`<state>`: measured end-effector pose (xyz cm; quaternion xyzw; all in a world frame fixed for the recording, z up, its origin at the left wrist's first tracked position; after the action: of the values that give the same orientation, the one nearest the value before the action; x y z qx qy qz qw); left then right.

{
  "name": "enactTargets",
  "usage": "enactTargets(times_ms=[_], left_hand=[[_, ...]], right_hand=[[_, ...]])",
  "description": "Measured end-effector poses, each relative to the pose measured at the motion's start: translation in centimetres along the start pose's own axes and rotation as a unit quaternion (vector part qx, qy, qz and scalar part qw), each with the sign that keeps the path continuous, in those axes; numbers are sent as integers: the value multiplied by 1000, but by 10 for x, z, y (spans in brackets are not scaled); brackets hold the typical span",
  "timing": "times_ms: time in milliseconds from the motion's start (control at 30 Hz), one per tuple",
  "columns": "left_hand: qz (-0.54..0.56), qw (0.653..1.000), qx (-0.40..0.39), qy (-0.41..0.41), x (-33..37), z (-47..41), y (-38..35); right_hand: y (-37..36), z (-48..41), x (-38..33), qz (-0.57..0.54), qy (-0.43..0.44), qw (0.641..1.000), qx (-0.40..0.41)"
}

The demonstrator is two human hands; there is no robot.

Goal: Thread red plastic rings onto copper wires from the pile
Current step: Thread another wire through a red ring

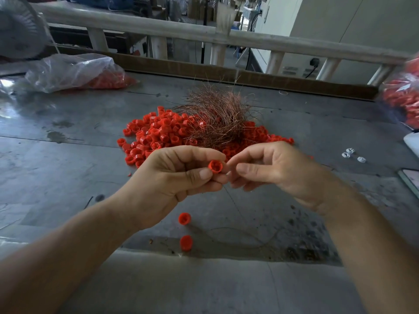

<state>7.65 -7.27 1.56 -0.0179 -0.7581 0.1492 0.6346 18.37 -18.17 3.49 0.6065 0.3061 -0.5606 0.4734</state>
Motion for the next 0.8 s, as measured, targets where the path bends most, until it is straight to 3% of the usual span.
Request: enactTargets(times_ms=[133,367,600,800], left_hand=[[10,1000,-2,-4,2,1,1],[10,1000,-2,-11,2,-1,-1],[-29,999,39,-24,4,0,4],[-29,998,44,-21,3,-1,3]], right_hand=[[-22,2,1,-12,-11,998,-67],[-20,1,-2,-34,-11,999,-4],[-15,2,-6,21,41,997,68],[-13,2,-8,43,57,994,83]])
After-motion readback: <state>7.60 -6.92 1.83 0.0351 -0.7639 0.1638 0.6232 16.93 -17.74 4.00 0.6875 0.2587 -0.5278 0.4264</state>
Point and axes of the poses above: each hand's wrist, its own z-axis away from the middle knuckle, its own y-axis out of the back of the hand, x = y × z, the point moved 5 cm from there along -z, towards the middle knuckle, and after that the axes turned 6 degrees about -z, right-handed, at the moved point
